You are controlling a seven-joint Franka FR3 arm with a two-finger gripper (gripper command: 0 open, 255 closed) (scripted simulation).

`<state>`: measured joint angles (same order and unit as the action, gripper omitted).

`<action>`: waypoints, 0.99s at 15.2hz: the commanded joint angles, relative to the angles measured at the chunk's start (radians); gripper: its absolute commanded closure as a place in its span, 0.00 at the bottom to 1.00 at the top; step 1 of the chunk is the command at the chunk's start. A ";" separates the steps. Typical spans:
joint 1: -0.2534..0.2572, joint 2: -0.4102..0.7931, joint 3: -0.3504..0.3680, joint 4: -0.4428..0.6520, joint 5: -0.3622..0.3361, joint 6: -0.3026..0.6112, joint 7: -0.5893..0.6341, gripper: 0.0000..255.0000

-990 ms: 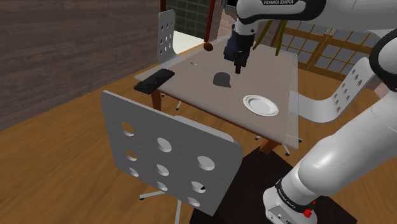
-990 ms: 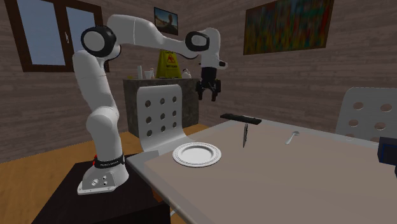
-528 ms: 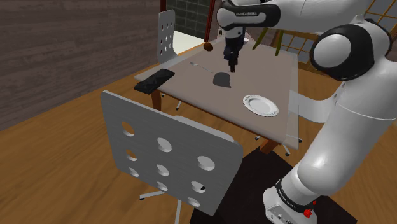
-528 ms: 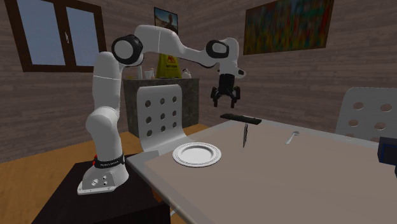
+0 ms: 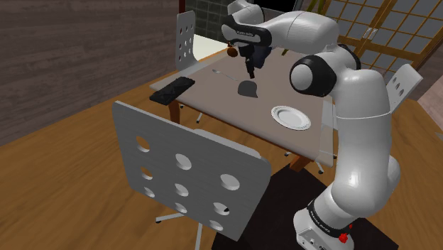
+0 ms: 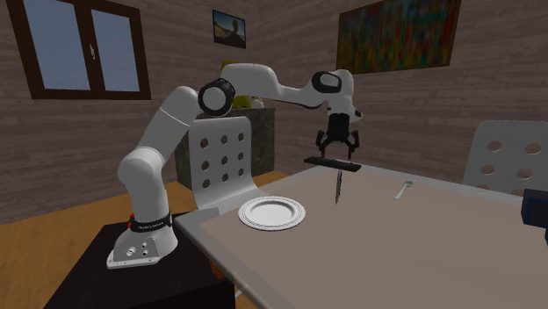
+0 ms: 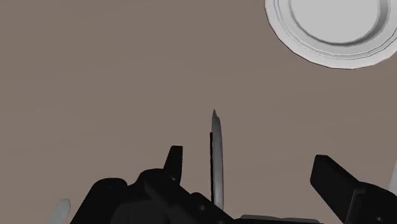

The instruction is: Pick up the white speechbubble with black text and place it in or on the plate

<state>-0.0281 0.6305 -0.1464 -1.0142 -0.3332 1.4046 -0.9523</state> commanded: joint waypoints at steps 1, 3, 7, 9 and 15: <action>-0.003 0.103 -0.003 0.129 -0.021 -0.033 -0.054 0.00; -0.006 0.075 -0.003 0.060 -0.022 0.008 -0.044 0.00; -0.014 0.035 -0.003 -0.052 -0.026 0.081 -0.028 0.00; -0.017 0.024 -0.004 -0.090 -0.028 0.108 -0.023 0.00; -0.017 0.024 -0.004 -0.090 -0.028 0.108 -0.023 0.00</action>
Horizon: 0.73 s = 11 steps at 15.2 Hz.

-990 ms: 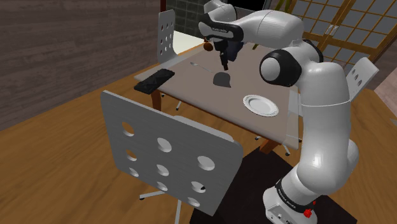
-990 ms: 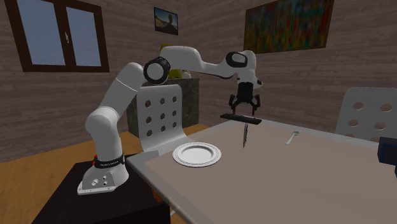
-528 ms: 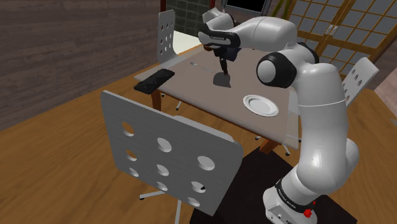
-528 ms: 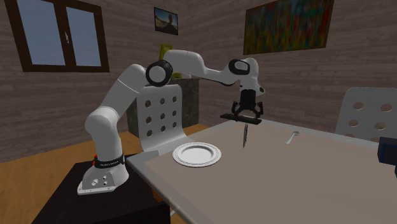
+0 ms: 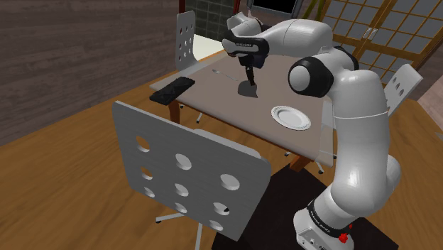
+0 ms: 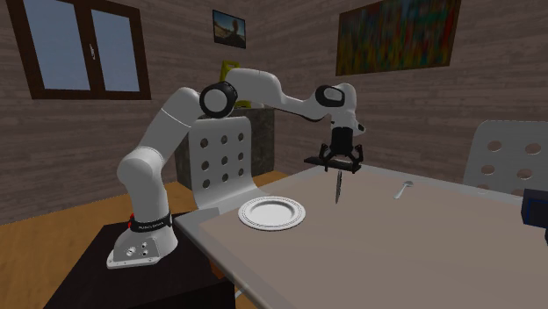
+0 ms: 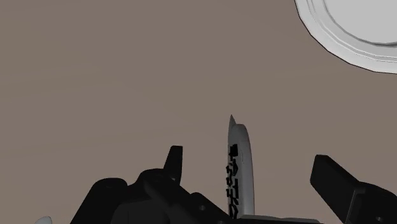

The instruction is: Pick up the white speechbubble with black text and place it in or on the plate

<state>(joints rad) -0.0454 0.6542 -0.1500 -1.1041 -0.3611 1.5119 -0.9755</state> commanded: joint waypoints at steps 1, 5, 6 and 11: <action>0.000 0.000 0.000 0.000 0.000 0.000 0.000 0.00; 0.000 0.000 0.000 0.000 0.000 0.000 0.000 1.00; 0.000 0.000 0.000 0.000 0.000 0.000 0.000 1.00; 0.000 0.000 0.000 0.000 0.000 0.000 0.000 1.00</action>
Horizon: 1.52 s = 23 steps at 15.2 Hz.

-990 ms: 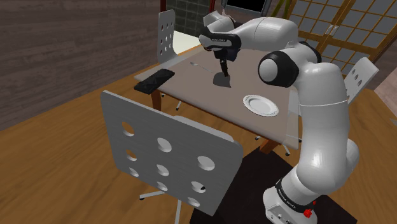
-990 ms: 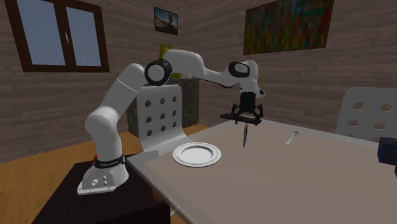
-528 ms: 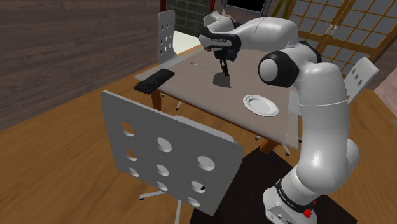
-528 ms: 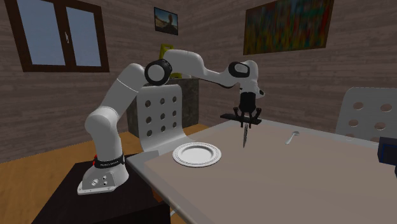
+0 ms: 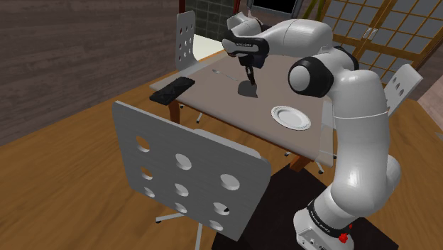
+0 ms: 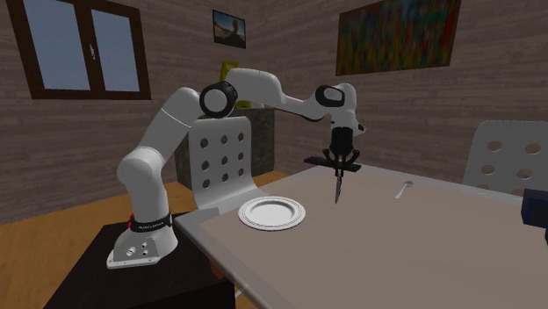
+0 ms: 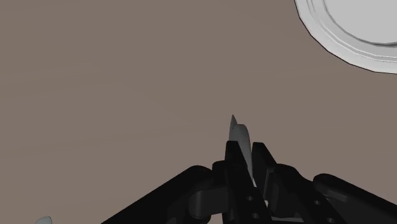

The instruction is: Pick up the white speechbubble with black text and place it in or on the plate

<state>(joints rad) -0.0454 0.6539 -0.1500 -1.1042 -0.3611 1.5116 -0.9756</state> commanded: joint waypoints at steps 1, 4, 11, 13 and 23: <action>0.000 0.001 -0.001 0.014 0.000 -0.012 -0.005 1.00; 0.000 0.006 -0.002 0.061 0.000 -0.051 -0.021 1.00; -0.001 0.037 -0.008 0.204 0.000 -0.155 -0.064 1.00; -0.002 0.054 -0.011 0.259 0.001 -0.190 -0.079 1.00; 0.005 -0.303 -0.019 -0.219 -0.043 -0.065 -0.057 1.00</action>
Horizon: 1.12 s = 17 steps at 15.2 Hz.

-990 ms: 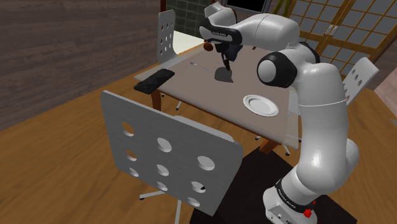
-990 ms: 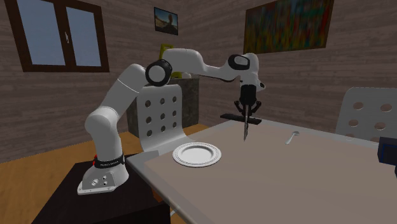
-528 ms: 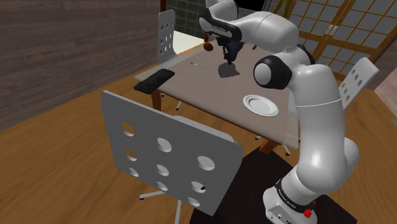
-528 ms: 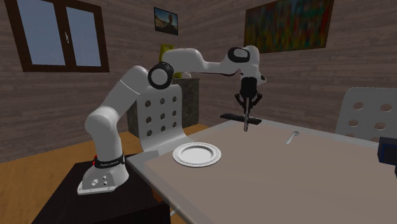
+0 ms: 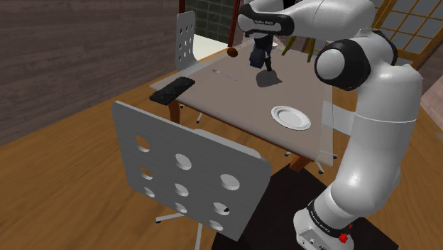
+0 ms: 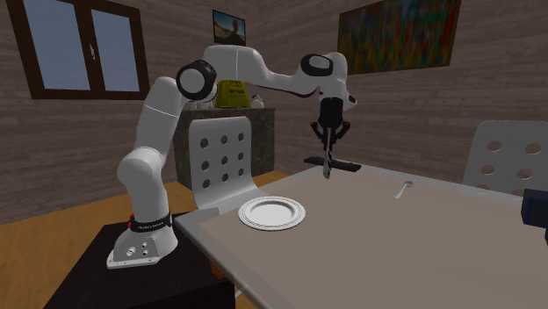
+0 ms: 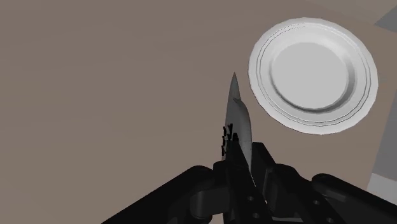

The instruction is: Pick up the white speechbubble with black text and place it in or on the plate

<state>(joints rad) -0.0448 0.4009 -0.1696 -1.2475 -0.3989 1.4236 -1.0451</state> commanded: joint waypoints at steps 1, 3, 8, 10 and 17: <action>0.004 -0.098 -0.001 -0.138 -0.012 0.039 0.015 1.00; 0.002 -0.187 -0.005 -0.250 -0.027 0.065 0.017 1.00; -0.008 -0.390 -0.018 -0.481 -0.066 0.103 0.012 1.00; -0.013 -0.466 -0.023 -0.559 -0.082 0.109 0.006 1.00; -0.036 -0.677 -0.041 -0.761 -0.133 0.116 -0.018 1.00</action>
<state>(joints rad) -0.0784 -0.2608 -0.2092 -1.9904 -0.5274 1.5364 -1.0621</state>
